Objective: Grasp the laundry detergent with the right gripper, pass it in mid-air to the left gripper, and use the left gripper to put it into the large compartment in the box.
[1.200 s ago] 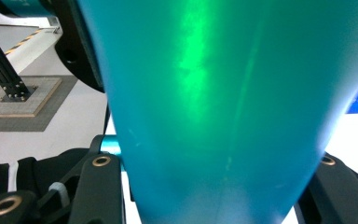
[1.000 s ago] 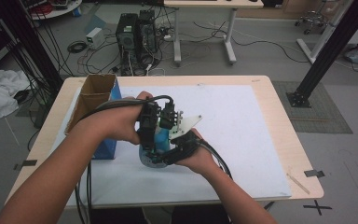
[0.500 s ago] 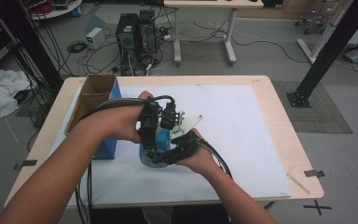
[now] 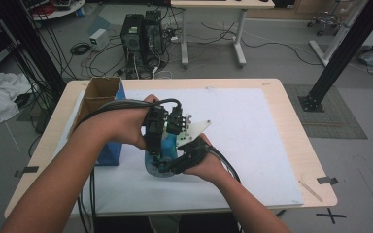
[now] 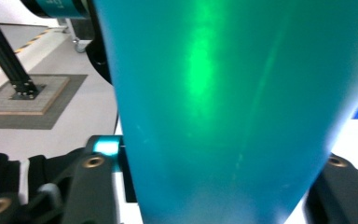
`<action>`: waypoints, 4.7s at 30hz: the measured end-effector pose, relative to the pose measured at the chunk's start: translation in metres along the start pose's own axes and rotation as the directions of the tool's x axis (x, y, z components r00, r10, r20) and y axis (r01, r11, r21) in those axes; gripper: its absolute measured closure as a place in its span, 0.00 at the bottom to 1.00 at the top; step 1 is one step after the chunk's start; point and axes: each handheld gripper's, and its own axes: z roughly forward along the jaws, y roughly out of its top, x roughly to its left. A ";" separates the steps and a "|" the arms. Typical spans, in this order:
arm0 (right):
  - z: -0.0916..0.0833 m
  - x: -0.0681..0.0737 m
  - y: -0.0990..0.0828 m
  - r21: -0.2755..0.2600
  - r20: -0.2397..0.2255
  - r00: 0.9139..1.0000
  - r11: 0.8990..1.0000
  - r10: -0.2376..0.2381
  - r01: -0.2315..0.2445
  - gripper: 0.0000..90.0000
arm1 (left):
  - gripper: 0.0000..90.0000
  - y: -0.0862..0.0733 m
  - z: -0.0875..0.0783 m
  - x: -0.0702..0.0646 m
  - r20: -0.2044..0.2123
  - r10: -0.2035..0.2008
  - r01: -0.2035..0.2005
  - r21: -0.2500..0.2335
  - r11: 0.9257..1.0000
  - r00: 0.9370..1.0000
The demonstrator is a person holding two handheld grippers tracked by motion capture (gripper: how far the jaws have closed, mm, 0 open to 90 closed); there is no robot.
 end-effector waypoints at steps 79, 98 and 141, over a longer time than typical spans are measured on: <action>-0.095 -0.047 0.018 0.495 0.276 0.955 0.835 0.112 -0.241 0.14 | 0.44 -0.195 -0.127 0.076 -0.047 -0.752 0.745 -0.104 0.659 0.658; -0.086 -0.045 0.014 0.521 0.271 0.957 0.821 0.102 -0.235 0.14 | 0.43 -0.216 -0.038 0.097 -0.008 -0.778 0.775 -0.080 0.627 0.628; -0.073 -0.043 0.006 0.525 0.249 0.962 0.819 0.110 -0.230 0.14 | 0.36 -0.209 0.052 0.099 -0.020 -0.732 0.732 -0.026 0.681 0.681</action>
